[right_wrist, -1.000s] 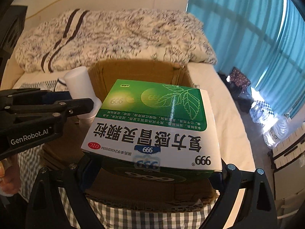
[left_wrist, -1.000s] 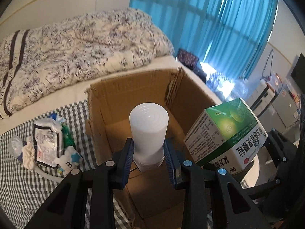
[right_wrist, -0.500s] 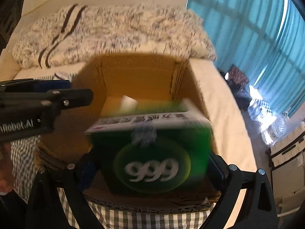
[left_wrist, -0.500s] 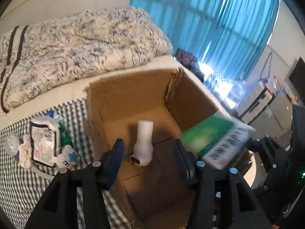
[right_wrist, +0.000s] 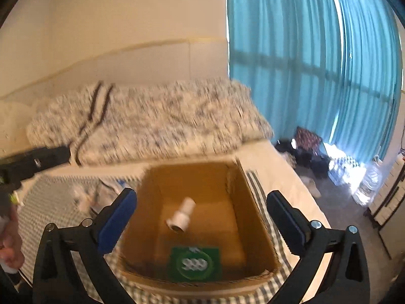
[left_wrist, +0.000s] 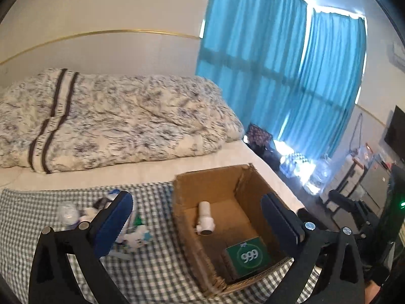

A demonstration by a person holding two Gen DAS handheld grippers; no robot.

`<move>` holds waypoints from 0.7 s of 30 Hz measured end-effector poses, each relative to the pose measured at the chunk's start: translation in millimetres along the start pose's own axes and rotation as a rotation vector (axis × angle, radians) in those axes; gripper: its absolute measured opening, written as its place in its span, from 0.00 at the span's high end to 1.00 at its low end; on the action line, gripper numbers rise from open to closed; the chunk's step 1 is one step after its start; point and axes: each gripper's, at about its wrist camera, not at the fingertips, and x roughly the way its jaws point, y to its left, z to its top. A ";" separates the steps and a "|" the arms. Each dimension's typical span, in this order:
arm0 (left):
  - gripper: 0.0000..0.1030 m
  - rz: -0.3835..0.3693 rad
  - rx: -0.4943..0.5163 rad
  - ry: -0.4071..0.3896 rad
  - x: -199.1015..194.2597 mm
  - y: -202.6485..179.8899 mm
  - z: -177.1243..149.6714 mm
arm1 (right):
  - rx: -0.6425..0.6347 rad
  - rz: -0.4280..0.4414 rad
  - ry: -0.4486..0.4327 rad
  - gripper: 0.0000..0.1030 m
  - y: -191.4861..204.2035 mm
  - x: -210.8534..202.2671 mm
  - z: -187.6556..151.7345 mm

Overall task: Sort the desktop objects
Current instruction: 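Open both grippers to drop the medicine box and white tube into the cardboard box, then move both grippers back toward the items on the gingham sheet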

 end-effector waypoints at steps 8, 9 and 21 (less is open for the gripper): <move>0.00 0.159 -0.081 0.052 -42.1 73.9 -14.1 | -0.099 0.066 -0.091 0.00 62.2 -15.7 6.7; 0.00 0.167 -0.088 0.050 -48.9 81.9 -18.6 | -0.115 0.079 -0.100 0.00 71.4 -16.2 4.8; 0.00 0.467 -0.122 0.023 -105.6 148.4 -48.8 | -0.135 0.220 -0.039 0.00 158.3 10.7 -10.8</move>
